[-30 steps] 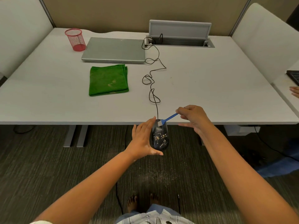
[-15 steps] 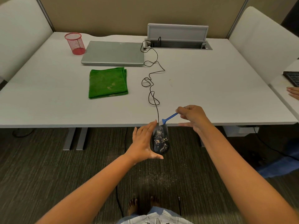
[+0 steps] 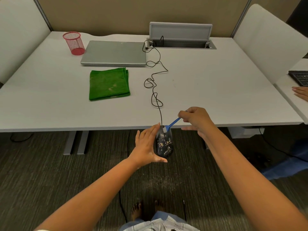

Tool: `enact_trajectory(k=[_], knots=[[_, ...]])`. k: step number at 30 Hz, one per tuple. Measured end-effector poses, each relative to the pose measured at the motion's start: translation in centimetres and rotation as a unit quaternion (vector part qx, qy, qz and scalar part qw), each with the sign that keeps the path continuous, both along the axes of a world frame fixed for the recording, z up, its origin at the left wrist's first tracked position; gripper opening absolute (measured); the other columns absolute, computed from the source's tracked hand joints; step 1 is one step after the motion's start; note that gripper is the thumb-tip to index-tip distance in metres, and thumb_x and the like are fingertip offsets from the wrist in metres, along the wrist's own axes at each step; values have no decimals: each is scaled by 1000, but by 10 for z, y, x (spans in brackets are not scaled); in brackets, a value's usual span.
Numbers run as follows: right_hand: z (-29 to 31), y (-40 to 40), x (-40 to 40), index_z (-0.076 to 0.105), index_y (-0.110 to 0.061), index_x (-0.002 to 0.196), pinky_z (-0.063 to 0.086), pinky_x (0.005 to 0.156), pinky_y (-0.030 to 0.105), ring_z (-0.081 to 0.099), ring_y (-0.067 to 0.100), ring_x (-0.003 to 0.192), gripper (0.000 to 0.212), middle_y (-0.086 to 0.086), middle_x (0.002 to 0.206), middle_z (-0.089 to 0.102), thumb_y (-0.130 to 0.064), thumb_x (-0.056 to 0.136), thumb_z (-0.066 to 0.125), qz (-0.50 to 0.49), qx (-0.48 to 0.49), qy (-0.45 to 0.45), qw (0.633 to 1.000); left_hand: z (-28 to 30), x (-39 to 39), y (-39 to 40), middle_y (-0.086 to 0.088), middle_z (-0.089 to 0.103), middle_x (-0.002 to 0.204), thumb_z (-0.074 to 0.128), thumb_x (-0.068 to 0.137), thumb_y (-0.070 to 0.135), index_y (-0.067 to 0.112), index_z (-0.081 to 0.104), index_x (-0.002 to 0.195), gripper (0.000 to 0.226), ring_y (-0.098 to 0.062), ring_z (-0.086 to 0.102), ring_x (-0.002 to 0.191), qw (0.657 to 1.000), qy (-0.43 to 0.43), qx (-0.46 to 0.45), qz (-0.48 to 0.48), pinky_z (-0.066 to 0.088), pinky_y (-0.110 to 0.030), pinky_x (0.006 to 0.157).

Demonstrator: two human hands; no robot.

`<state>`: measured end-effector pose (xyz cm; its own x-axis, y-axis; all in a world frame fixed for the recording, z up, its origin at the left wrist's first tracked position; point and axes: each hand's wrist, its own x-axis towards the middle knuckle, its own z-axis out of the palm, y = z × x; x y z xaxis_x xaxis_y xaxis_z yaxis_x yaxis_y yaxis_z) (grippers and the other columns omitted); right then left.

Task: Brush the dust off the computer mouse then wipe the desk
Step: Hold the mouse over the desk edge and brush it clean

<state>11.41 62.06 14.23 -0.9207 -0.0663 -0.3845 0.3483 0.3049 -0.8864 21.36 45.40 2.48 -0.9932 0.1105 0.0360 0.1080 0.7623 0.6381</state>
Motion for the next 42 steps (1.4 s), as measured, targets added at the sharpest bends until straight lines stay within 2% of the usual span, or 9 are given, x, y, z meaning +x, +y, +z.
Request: enact_trajectory(k=[3, 7, 15, 18, 22, 30, 36, 42], knots=[[3, -2, -1, 54, -13, 63, 57, 53, 28, 55, 9, 71, 21, 2, 73, 55, -13, 75, 72, -7, -9, 15, 1000, -1, 1, 1, 2, 16, 151, 74, 48, 68, 53, -20, 132, 127, -16, 11, 137, 1000, -1, 5, 0, -6, -49, 111], [1, -3, 1, 55, -12, 66, 58, 57, 31, 56, 10, 73, 20, 2, 75, 57, -14, 76, 72, 5, 13, 15, 1000, 1, -1, 0, 2, 17, 151, 75, 49, 67, 52, -21, 131, 127, -18, 10, 137, 1000, 2, 6, 5, -4, -51, 112], [5, 0, -2, 56, -12, 66, 57, 52, 28, 56, 10, 71, 19, 3, 74, 56, -14, 76, 72, 2, -4, 24, 1000, 2, -3, 2, 2, 15, 151, 76, 50, 65, 52, -20, 131, 126, -19, 9, 138, 1000, -2, 8, 3, -4, -52, 112], [3, -1, 0, 55, -12, 65, 58, 56, 30, 56, 10, 72, 20, 4, 75, 58, -14, 76, 72, 18, 16, 20, 1000, 2, -5, 2, 1, 17, 150, 76, 49, 66, 55, -21, 130, 127, -19, 11, 137, 1000, 2, 13, 4, -1, -54, 112], [2, 1, 0, 55, -12, 64, 59, 53, 29, 57, 10, 73, 20, 4, 76, 58, -14, 76, 72, 20, 7, 14, 1000, 3, -6, 2, 1, 17, 150, 76, 50, 65, 54, -21, 130, 126, -18, 12, 136, 1000, 11, 16, 7, 4, -56, 111], [-1, 5, -2, 54, -13, 62, 59, 57, 31, 58, 12, 76, 23, 6, 78, 59, -13, 76, 72, 23, 17, -1, 1000, 3, -6, 3, 1, 17, 151, 75, 48, 66, 53, -20, 131, 127, -18, 12, 136, 1000, 11, 20, 11, 0, -52, 113], [-1, 11, -6, 53, -13, 62, 59, 63, 37, 58, 11, 78, 24, 5, 80, 58, -15, 75, 74, 5, -24, -7, 1000, 2, -5, 4, 1, 17, 151, 76, 50, 65, 53, -20, 131, 126, -19, 10, 138, 1000, 10, 25, 8, -3, -50, 113], [-7, 23, -10, 57, -10, 67, 60, 56, 34, 55, 11, 77, 18, 6, 77, 55, -13, 75, 73, -17, -20, -47, 999, 2, -3, 6, 2, 14, 151, 75, 50, 65, 53, -21, 130, 125, -19, 8, 139, 1000, -1, 28, 4, -7, -49, 112]])
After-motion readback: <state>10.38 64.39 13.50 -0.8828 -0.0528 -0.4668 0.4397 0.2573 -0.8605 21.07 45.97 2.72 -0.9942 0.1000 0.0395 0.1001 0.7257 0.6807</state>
